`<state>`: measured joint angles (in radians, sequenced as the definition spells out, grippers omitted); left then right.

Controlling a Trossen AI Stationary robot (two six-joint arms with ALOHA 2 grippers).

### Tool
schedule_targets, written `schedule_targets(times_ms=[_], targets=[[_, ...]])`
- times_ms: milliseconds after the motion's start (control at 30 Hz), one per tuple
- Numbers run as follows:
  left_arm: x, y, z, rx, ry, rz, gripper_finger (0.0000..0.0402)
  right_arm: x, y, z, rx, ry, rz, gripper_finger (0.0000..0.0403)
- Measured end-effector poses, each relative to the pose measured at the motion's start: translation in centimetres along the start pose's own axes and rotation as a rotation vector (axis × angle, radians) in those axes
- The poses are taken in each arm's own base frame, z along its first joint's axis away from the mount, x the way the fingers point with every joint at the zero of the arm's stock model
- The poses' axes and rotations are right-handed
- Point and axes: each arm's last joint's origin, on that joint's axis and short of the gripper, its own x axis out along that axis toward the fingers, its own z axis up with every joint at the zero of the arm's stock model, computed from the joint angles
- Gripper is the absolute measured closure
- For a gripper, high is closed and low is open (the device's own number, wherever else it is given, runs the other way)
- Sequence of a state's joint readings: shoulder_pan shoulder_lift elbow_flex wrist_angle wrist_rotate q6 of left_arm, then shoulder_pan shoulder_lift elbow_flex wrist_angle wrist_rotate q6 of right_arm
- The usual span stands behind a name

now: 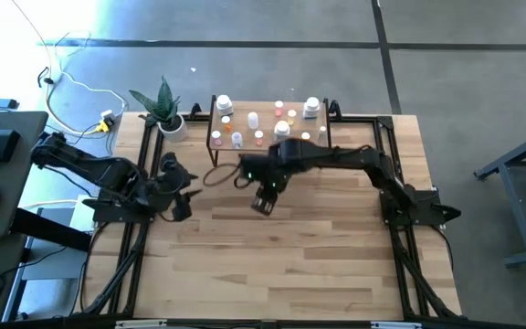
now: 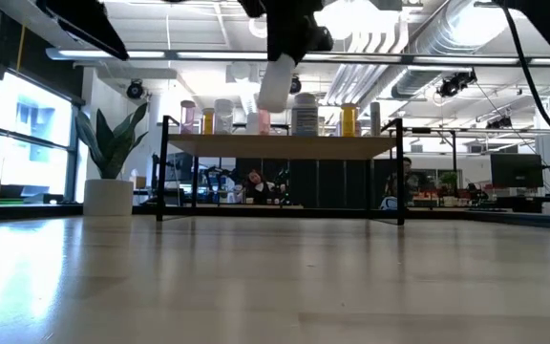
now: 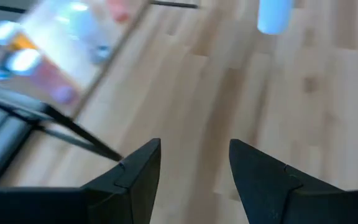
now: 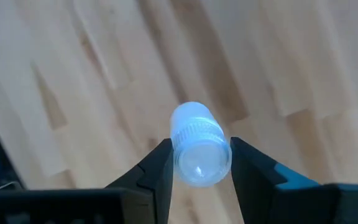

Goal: Pick and place medicine bottles onto shelf by color
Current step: Put the white transparent pill bottle on the shelf

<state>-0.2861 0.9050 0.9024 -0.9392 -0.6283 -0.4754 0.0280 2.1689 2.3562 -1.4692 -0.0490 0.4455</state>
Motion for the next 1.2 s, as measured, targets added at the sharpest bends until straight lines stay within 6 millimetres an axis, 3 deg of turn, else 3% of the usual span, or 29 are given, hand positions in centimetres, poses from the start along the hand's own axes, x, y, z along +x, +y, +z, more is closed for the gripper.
schedule_targets(times_ms=[233, 400, 667, 933, 1200], targets=[[1.3, 2.5, 0.8, -0.02, 0.003, 0.199, 0.0222, -0.3, -4.6, 2.1, -0.041, -0.036, -0.024, 0.0284], [2.1, 4.3, 1.3, -0.028, 0.022, 0.304, 0.0222, -0.8, -6.6, 3.3, -0.085, -0.11, -0.018, 0.0284], [2.9, 6.8, 1.6, -0.055, 0.07, 0.399, 0.0222, -4.2, -9.3, 4.3, -0.108, -0.285, -0.011, 0.0284], [3.4, 8.3, 2.6, -0.115, 0.013, 0.39, 0.0222, -8.7, -12.8, 3.5, -0.079, -0.407, -0.085, 0.0284], [3.6, 9.5, 3.3, -0.178, -0.047, 0.427, 0.0222, -13.0, -15.8, 0.9, -0.021, -0.436, -0.191, 0.0284]])
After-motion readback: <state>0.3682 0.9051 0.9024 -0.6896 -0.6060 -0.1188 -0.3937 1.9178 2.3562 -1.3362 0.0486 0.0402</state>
